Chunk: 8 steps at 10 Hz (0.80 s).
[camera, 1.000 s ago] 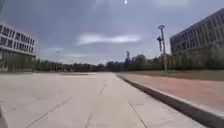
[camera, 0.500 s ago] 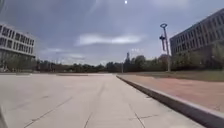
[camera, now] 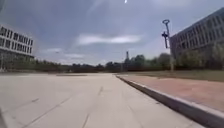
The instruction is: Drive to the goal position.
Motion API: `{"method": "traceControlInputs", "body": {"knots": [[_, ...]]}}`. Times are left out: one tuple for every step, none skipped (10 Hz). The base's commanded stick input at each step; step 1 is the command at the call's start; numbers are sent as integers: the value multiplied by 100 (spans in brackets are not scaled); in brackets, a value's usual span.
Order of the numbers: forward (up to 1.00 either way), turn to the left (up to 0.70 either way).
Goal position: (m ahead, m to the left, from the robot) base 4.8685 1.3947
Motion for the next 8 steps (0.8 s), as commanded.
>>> {"method": "traceControlInputs", "body": {"knots": [[100,0],[100,0],[100,0],[100,0],[100,0],[100,0],[100,0],[100,0]]}}
